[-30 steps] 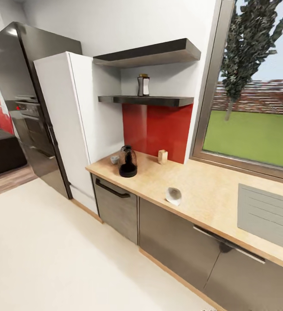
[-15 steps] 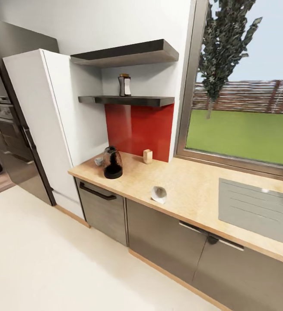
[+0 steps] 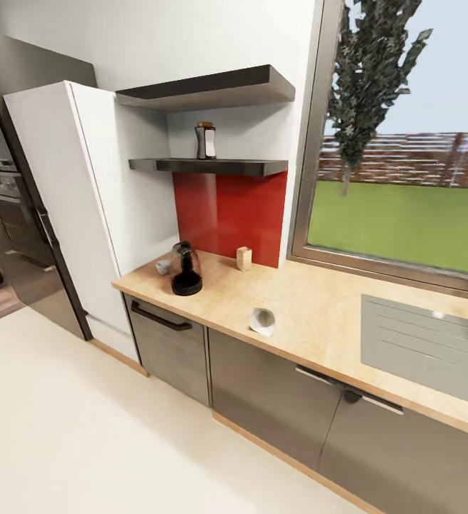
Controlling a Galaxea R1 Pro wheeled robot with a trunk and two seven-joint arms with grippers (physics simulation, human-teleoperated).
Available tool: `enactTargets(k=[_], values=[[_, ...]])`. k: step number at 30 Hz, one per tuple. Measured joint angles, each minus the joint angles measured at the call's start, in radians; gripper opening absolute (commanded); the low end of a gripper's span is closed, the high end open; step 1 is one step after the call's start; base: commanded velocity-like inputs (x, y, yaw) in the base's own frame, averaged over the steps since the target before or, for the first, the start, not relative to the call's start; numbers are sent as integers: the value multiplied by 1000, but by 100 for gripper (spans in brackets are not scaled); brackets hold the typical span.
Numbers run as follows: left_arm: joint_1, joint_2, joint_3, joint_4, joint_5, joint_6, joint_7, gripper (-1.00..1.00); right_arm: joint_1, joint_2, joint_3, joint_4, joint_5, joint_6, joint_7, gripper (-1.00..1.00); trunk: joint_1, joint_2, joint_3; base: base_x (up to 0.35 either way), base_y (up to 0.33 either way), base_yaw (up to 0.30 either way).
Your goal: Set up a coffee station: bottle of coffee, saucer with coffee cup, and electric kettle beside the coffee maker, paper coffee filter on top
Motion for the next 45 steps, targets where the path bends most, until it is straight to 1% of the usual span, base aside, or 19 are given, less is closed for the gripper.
enactTargets(k=[3, 6, 7, 9, 11, 14, 18, 19, 21, 22, 23, 25, 27, 29, 32, 39, 40, 41, 45], values=[[0, 15, -2, 25, 0, 11, 2, 100, 0, 65, 1, -70, 3, 1, -1, 100, 0, 0, 0, 0, 0, 0], [0, 17, -3, 42, 1, 56, 3, 100, -4, 119, 8, -184, 16, 2, -2, 100, 0, 0, 0, 0, 0, 0], [0, 17, -3, 44, 1, 79, 5, 100, -8, 134, 19, -225, 24, 2, -3, 100, 0, 0, 0, 0, 0, 0], [0, 17, -3, 47, 1, 117, 6, 100, -20, 158, 62, -302, 35, 2, -6, 100, 0, 0, 0, 0, 0, 0], [0, 17, -3, 49, 1, 133, 7, 100, -35, 172, 111, -367, 39, 3, -8, 100, 0, 0, 0, 0, 0, 0], [0, 18, -3, 50, 1, 146, 7, 100, -66, 180, 146, -450, 41, 8, -9, 100, 0, 0, 0, 0, 0, 0], [0, 18, -5, 51, 0, 148, 6, 100, -144, 183, 161, -585, 40, 49, -32, 100, 0, 0, 0, 0, 0, 0], [0, 18, -5, 51, -1, 147, 5, 100, -167, 183, 162, -626, 39, 83, -40, 100, 0, 0, 0, 0, 0, 0], [1, 20, -5, 50, -1, 147, 6, 100, -236, 183, 164, -724, 36, 196, -52, 100, 0, 0, 0, 0, 0, 0], [1, 19, -5, 49, -1, 145, 6, 100, -269, 183, 164, -754, 35, 236, -55, 100, 0, 0, 0, 0, 0, 0], [0, 19, -5, 49, -1, 145, 7, 100, -294, 183, 164, -764, 34, 252, -60, 100, 0, 0, 0, 51, 0, 0], [0, 20, -4, 49, 0, 149, 7, 100, -363, 183, 162, -771, 37, 269, -128, 100, 0, 0, 0, 181, 0, 0], [0, 21, -4, 49, 0, 150, 7, 100, -394, 183, 161, -771, 37, 291, -207, 100, 0, 0, 0, 268, 0, 0], [0, 20, -4, 50, 0, 150, 7, 100, -408, 183, 159, -770, 37, 327, -275, 100, -1, 0, 0, 306, 0, 0], [1, 19, -4, 50, 0, 150, 7, 100, -415, 183, 153, -770, 37, 356, -318, 100, -1, 0, 0, 324, 0, 0], [1, 19, -5, 51, 0, 150, 7, 100, -417, 183, 155, -759, 36, 366, -329, 100, -1, 0, 0, 332, 0, 0], [1, 19, -5, 51, 0, 150, 7, 100, -417, 183, 156, -752, 36, 367, -329, 100, -1, 0, 0, 296, 0, 0], [0, 18, -5, 51, 0, 150, 6, 100, -417, 183, 156, -715, 35, 367, -329, 100, 0, 0, 0, 269, 0, 0], [1, 18, -5, 52, 0, 150, 6, 100, -417, 183, 155, -689, 36, 367, -329, 100, 0, 0, 0, 176, 0, 0]])
